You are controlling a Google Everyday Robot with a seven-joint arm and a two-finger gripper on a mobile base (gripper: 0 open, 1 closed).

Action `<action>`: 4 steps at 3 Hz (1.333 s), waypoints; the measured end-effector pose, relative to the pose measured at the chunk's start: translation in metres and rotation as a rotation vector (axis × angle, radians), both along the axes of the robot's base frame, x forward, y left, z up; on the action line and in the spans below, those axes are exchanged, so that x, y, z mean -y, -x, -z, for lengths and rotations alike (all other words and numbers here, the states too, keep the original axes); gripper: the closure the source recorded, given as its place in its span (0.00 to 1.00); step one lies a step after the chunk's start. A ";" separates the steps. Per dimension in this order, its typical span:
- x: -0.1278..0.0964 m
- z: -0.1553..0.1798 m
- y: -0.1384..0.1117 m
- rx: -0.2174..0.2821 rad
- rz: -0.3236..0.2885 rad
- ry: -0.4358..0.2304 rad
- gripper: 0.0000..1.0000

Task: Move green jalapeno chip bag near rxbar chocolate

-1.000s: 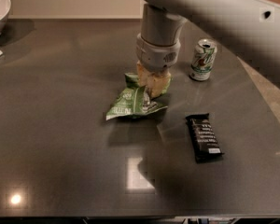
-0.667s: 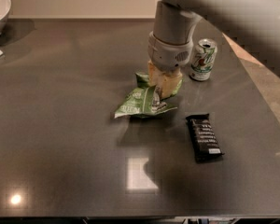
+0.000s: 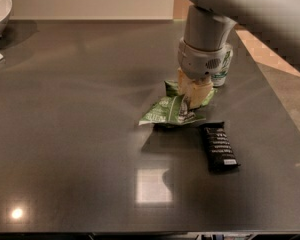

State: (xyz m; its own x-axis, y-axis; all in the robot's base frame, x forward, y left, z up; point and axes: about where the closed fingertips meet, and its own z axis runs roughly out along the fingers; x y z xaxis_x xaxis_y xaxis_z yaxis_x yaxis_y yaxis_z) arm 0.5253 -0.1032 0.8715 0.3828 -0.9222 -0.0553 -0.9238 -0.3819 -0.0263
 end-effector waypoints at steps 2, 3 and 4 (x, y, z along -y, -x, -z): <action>0.022 0.002 0.001 -0.010 0.064 -0.016 0.35; 0.019 0.002 -0.003 0.007 0.064 -0.025 0.12; 0.017 0.002 -0.006 0.019 0.064 -0.031 0.00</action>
Offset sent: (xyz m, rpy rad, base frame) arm -0.0161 -0.0370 0.0003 0.0348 0.0583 -0.0970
